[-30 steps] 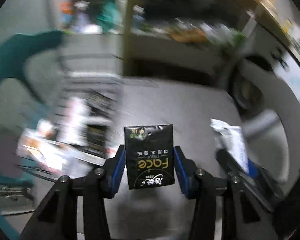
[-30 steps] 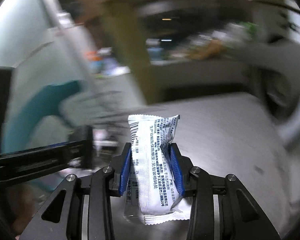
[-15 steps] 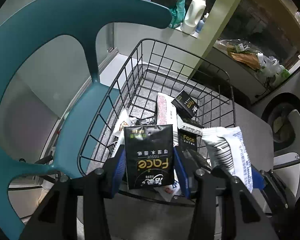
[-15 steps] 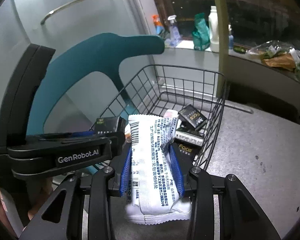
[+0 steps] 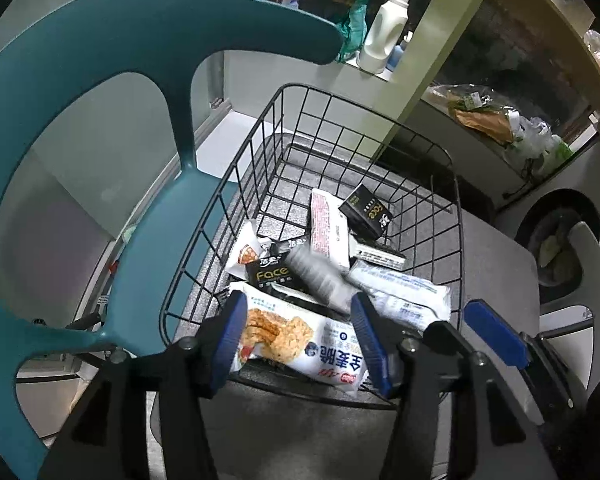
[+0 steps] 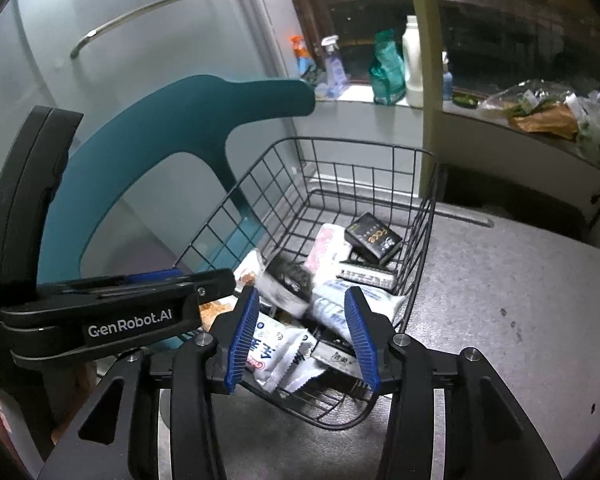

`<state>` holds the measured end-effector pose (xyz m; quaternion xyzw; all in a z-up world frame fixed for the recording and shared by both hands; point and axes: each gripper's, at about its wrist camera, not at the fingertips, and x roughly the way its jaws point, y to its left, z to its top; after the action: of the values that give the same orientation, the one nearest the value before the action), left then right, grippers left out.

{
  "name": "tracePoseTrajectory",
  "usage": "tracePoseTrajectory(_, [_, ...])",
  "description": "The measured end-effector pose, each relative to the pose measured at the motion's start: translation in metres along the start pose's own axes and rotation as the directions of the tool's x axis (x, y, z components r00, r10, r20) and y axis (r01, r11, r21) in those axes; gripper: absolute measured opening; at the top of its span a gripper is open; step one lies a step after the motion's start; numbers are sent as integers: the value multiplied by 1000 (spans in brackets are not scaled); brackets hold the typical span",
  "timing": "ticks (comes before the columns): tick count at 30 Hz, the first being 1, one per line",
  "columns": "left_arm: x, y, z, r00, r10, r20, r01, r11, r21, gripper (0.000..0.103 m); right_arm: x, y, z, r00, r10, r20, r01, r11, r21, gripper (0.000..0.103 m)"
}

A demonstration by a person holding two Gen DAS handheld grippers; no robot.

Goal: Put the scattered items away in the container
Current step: 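Carry both packs over the basket and open both grippers, then move the right gripper to the pizza-printed sachet beside the basket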

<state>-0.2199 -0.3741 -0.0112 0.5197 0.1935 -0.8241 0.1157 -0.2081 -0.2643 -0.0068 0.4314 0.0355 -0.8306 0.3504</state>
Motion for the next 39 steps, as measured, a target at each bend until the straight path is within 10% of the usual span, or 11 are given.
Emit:
tracePoseTrajectory(16, [-28,-14,-89,998,40,55,-33,992,-124,63,-60,-48,-79,1000,22,12,-23,999,28,45])
tracePoseTrajectory(25, [38,-22,-154,995,94,-37,-96,993,-69,64,-15,-85,-148,995,-5,-95,13,996,84,45])
tracePoseTrajectory(39, [76,2,-138,988,114,-104,-125,986,-109,64,55,-97,-94,991,-80,-105,85,996,38,45])
